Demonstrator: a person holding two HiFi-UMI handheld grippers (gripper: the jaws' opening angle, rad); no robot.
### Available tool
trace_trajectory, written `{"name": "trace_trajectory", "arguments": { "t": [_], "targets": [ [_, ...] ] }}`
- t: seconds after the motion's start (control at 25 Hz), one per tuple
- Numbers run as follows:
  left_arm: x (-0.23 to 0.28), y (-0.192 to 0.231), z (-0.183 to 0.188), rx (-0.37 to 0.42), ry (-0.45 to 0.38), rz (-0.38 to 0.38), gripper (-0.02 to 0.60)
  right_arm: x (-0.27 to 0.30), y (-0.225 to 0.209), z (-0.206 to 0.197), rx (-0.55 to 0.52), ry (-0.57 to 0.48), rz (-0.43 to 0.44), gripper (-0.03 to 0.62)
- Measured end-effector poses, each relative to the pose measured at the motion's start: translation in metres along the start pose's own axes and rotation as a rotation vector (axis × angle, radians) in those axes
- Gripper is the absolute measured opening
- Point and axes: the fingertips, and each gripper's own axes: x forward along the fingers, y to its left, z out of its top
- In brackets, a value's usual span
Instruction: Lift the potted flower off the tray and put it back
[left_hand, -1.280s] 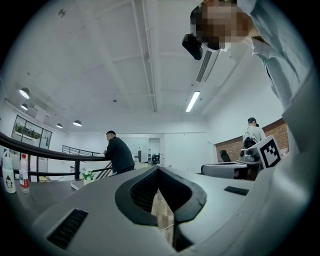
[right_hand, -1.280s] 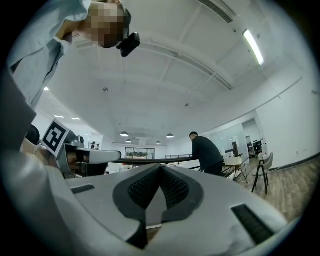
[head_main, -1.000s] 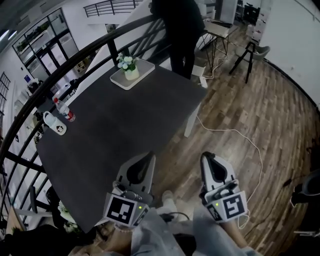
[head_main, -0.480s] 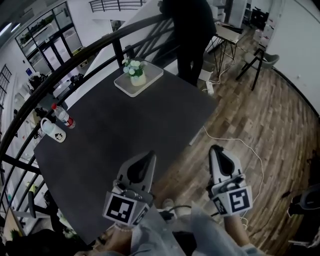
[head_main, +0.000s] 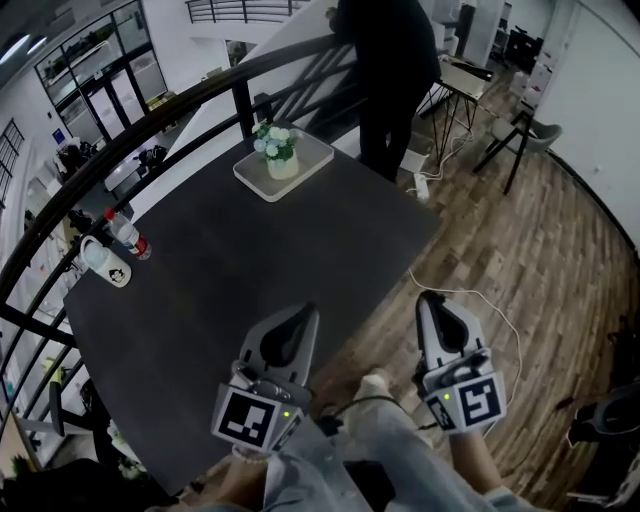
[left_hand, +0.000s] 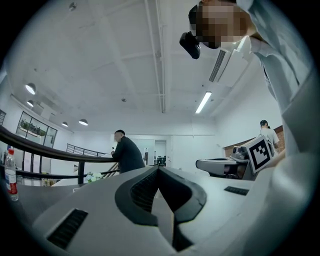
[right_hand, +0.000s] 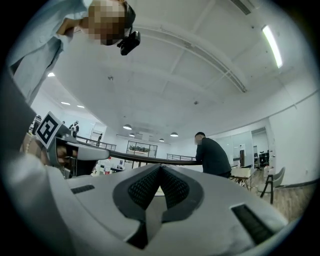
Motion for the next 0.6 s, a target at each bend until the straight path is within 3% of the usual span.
{"name": "trace_trajectory", "arguments": {
  "t": [0.32,0.6],
  "targets": [
    [0.013,0.018,0.008,0.018,-0.022,0.055,-0.002,0.032,-0.008,0.005,-0.012,-0.038,0.057,0.003],
    [0.042,0.039,0.004,0.033,-0.028,0.148,-0.002,0.077,-0.028,-0.012,0.003,-0.033,0.145,0.003]
  ]
}}
